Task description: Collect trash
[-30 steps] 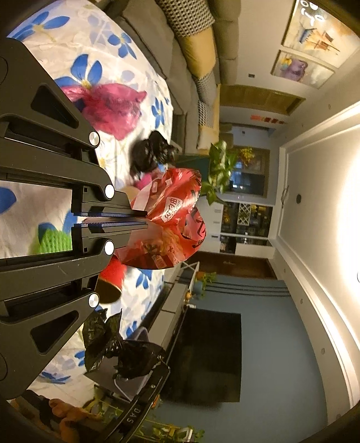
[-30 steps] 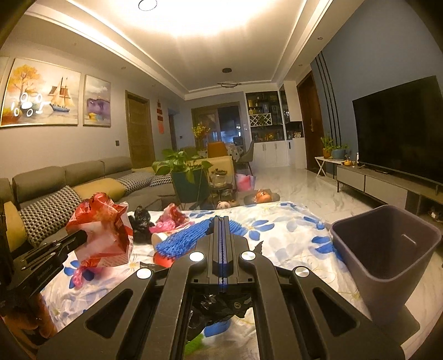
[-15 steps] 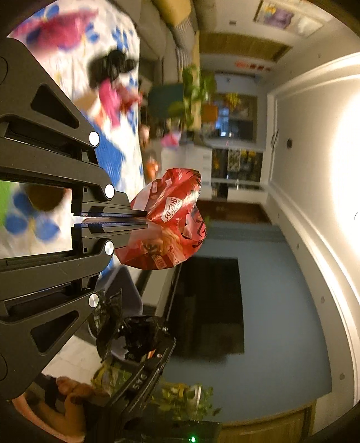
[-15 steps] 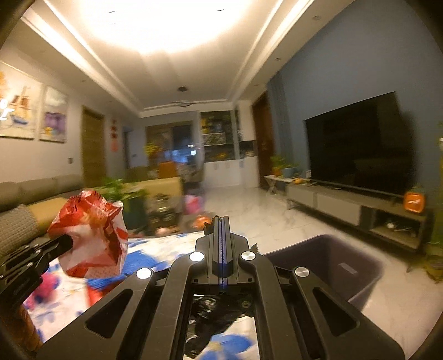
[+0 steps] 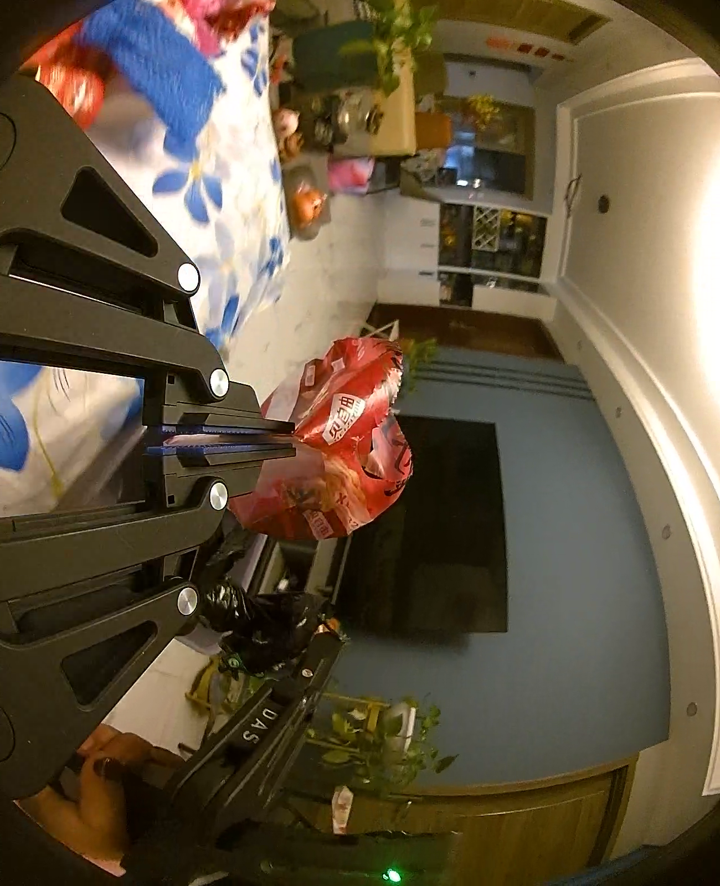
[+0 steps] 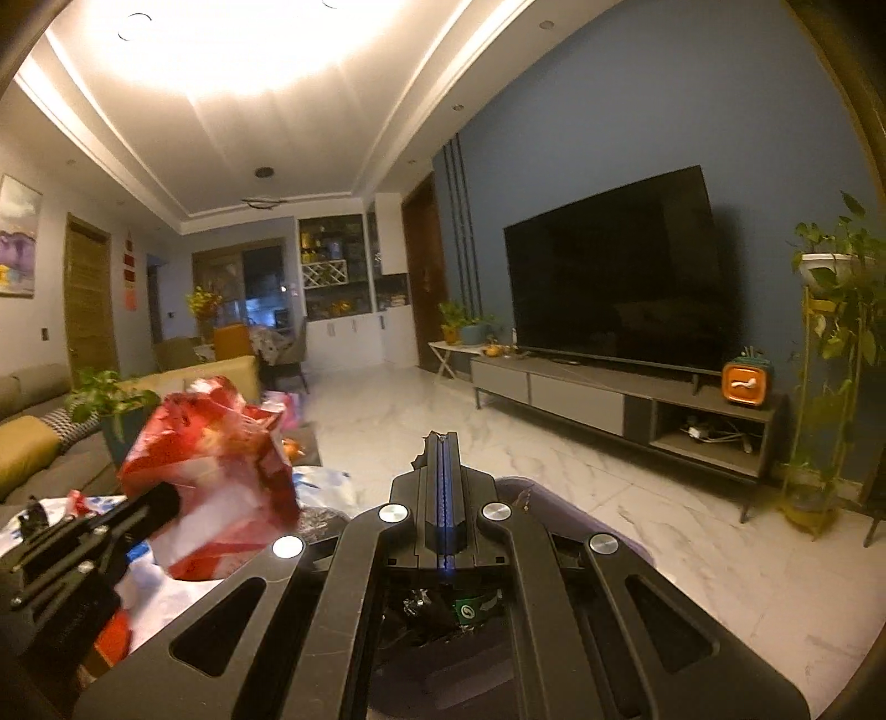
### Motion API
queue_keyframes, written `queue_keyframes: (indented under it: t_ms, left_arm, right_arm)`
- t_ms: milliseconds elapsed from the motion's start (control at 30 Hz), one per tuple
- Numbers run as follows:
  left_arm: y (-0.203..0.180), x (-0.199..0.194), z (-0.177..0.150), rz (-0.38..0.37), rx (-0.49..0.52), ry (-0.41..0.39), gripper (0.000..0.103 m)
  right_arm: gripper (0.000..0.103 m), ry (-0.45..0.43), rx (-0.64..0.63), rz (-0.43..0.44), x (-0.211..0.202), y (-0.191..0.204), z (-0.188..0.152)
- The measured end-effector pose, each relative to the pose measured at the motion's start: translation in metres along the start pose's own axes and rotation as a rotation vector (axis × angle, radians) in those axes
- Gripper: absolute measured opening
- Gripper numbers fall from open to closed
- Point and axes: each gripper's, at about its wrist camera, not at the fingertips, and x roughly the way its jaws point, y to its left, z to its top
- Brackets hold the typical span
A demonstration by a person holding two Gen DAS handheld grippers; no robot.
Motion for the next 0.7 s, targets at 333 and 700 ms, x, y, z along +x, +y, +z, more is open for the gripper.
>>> queue_keyframes:
  t_ms: [333, 700]
  left_arm:
    - [-0.010, 0.052, -0.016, -0.071, -0.016, 0.073, 0.002]
    - [-0.011, 0.069, -0.020, -0.104, -0.025, 0.104, 0.002]
  right_arm:
    - [0.001, 0.040, 0.008, -0.027, 0.025, -0.027, -0.005]
    - [0.001, 0.065, -0.014, -0.016, 0.039, -0.026, -0.006]
